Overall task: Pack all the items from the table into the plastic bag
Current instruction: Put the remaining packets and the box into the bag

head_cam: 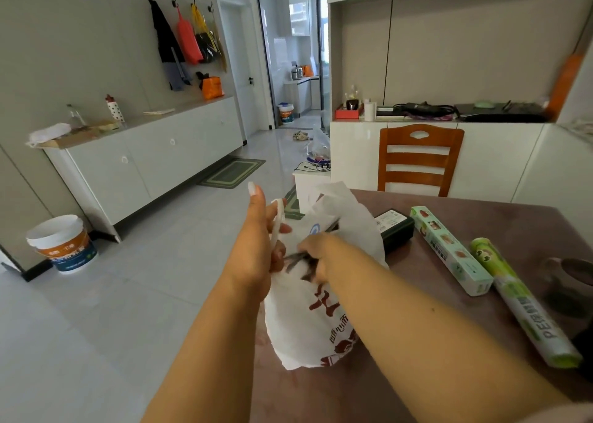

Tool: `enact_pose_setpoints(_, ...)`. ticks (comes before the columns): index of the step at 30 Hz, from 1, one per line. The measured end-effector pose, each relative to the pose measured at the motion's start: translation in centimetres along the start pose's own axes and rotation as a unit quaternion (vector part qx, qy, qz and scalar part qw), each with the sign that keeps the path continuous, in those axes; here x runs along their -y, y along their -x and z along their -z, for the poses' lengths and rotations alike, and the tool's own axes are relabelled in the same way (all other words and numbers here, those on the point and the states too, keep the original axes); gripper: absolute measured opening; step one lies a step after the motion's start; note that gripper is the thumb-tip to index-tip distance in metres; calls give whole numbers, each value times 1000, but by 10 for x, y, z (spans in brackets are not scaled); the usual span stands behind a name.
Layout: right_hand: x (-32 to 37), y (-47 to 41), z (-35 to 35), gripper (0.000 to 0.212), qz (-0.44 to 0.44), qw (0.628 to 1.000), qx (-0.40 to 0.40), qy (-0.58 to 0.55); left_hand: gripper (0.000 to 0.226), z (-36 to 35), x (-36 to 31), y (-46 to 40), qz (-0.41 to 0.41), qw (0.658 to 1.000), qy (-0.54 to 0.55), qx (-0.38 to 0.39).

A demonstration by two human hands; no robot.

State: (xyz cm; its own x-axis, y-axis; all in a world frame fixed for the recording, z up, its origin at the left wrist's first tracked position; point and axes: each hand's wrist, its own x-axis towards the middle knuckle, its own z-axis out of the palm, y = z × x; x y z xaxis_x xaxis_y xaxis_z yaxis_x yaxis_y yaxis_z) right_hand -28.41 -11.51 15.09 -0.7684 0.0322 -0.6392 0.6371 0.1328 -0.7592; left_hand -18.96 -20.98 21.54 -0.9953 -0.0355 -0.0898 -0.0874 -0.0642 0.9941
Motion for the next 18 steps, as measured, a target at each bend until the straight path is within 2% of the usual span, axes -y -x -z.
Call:
enact_pose_setpoints(2, -14, 0, 2, 50, 18, 982, -20, 185, 78, -3, -3, 1, 2, 1000, 18, -19)
enact_pose_setpoints(3, -22, -3, 8, 60, 31, 966, -54, 252, 78, -3, -3, 2, 9, 999, 30, -28)
enact_pose_setpoints(6, -28, 1, 48, 74, 35, 943, -164, 286, 76, -6, -1, 5, 20, 995, 79, -49)
enact_pose_setpoints(8, -27, -6, 74, 87, 60, 903, -248, 345, 75, -10, 2, 5, 15, 993, 96, -73)
enact_pose_setpoints(10, -27, -6, 87, 102, 68, 868, -268, 412, 74, -16, 4, 3, 9, 991, 98, -87)
enact_pose_setpoints(11, -29, -1, 90, 94, 75, 855, -233, 457, 74, -17, 4, 3, 10, 991, 98, -88)
enact_pose_setpoints(12, -30, 3, 92, 72, 79, 850, -174, 491, 73, -19, 4, 2, 11, 991, 97, -89)
enact_pose_setpoints(14, -34, 11, 91, 24, 78, 874, -80, 474, 73, -20, 3, 2, 13, 991, 92, -94)
enact_pose_setpoints(15, -36, 9, 90, 11, 89, 886, -60, 452, 73, -21, 3, 3, 12, 991, 91, -95)
enact_pose_setpoints(16, -35, 12, 88, 6, 98, 892, -49, 438, 73, -23, 3, 3, 10, 992, 90, -93)
enact_pose_setpoints(18, -33, 9, 81, 18, 130, 877, -60, 459, 73, -25, 4, 4, 13, 992, 88, -90)
